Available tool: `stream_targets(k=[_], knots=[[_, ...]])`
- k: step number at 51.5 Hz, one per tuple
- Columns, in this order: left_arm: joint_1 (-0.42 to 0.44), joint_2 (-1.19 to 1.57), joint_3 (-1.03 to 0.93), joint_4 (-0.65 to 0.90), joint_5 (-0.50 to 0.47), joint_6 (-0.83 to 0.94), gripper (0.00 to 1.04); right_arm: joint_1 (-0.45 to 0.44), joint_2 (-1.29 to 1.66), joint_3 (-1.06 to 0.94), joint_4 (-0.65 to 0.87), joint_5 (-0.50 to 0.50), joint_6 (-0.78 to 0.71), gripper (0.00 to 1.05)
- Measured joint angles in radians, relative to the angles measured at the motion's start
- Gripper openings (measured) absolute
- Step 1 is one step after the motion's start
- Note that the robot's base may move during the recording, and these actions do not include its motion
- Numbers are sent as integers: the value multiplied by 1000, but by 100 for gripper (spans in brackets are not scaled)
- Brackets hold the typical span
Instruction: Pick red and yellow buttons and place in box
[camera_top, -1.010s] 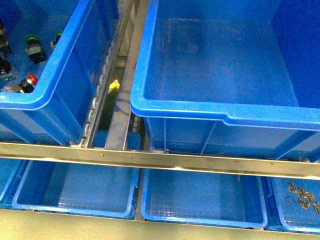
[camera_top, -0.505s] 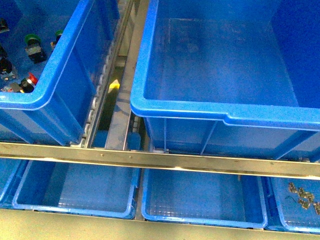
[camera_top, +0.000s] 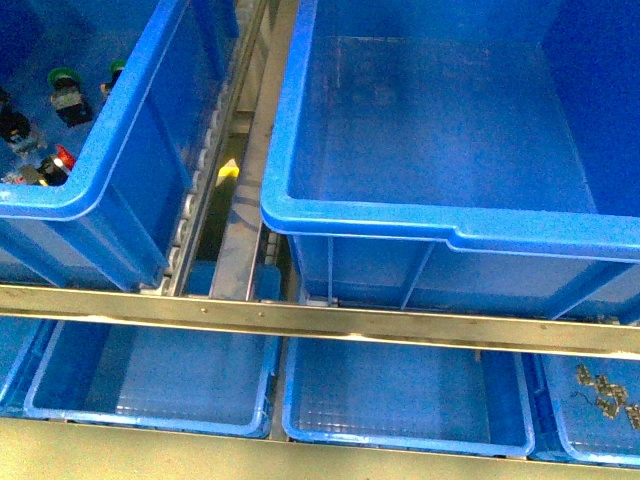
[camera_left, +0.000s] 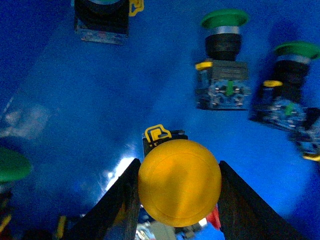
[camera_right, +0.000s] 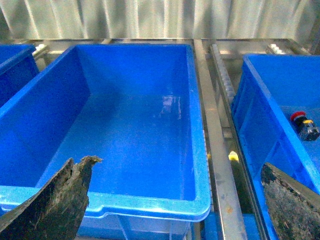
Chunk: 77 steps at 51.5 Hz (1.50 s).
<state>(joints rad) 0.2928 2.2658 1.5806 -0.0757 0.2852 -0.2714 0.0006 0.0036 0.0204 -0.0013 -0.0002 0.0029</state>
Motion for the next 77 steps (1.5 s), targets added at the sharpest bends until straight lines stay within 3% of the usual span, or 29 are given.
stream_targets(k=[5,15,28,44,57,77], knots=[[32,-128,-88,19,127,-132,36,0,0,0,0,0,0,98],[65,-330,-198,42,270,-295,35,0,0,0,0,0,0,98],[16,-473,-287,37,377,-426,35,0,0,0,0,0,0,98],[-214,-539,-322,46,392,-520,35,0,0,0,0,0,0,98],[-382,-543,-324,78,347,-594,35,0,0,0,0,0,0,98],[-543,-546,-389,250,267,-803,35,0,0,0,0,0,0,98]])
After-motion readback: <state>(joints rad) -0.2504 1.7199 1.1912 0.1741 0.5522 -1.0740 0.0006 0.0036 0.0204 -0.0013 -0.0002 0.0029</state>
